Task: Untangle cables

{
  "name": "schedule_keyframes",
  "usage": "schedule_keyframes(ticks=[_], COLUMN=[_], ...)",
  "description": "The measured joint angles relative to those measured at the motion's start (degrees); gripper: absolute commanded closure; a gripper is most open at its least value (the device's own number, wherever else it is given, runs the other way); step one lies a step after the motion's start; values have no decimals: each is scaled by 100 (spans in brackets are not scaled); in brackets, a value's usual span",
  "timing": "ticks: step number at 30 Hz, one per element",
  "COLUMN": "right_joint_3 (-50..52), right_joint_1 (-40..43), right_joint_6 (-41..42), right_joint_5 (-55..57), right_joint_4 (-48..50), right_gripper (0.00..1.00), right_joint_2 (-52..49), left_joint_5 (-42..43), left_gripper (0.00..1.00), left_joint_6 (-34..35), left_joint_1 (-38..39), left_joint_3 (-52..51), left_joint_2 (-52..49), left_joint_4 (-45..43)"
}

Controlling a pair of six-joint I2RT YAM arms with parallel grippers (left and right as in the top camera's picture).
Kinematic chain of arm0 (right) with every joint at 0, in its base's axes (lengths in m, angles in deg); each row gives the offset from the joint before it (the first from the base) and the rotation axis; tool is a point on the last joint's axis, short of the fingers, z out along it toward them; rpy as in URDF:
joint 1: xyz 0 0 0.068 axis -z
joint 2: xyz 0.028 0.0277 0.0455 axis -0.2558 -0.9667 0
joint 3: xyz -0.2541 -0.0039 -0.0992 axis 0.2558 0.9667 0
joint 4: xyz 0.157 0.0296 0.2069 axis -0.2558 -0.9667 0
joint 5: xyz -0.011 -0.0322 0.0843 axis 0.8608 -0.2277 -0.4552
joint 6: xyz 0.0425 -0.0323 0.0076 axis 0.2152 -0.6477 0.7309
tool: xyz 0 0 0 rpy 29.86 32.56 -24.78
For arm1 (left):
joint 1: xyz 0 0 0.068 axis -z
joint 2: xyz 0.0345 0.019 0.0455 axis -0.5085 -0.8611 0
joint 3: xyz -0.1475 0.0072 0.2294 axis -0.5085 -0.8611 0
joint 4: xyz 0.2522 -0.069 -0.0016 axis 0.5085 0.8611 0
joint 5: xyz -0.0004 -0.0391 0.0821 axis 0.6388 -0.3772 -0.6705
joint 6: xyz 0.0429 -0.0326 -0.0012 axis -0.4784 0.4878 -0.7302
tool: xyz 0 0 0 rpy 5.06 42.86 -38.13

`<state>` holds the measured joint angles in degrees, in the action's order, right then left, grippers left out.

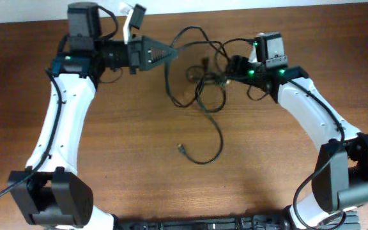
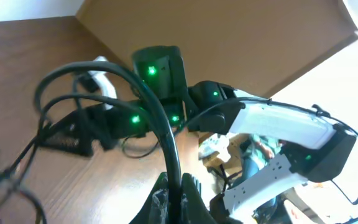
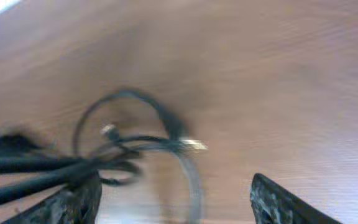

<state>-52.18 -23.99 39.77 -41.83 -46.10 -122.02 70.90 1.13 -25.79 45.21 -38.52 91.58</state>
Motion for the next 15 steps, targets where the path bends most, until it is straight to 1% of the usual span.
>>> schedule_keyframes(ticks=[1,4,5,6,7,8,11,13,14,15], right_joint_3=[0,0,0,0,0,0,-2,-2,-2,-2], right_joint_1=[138,505,640,769,914,981,984,973,966,962], right_joint_6=[107,271,306,317,240,120,-459,-800,-898,-944], right_joint_5=[293,697,765,767,621,396,-546,-1119,-1272,-1364], right_joint_4=[-210,-573,-664,-706,-678,-654,-603,-761,-881,-962], right_gripper=[26,24,21,21,21,21,21,21,20,20], right_joint_2=[0,0,0,0,0,0,0,0,0,0], left_joint_5=[4,-107,-286,-466,-837,-1403,-2929,-4603,-5222,-5633], left_gripper=[100,100,100,100,100,100,100,100,100,100], left_joint_6=[-7,-24,-59,-83,-125,-142,-153,-153,-155,-157], left_joint_1=[-157,-455,-566,-647,-726,-765,-730,-629,-592,-568], left_joint_3=[0,4,4,4,11,17,24,24,24,24], left_joint_2=[0,0,0,0,0,2,2,2,2,2], left_joint_4=[114,514,726,883,1123,1414,1875,2129,2194,2227])
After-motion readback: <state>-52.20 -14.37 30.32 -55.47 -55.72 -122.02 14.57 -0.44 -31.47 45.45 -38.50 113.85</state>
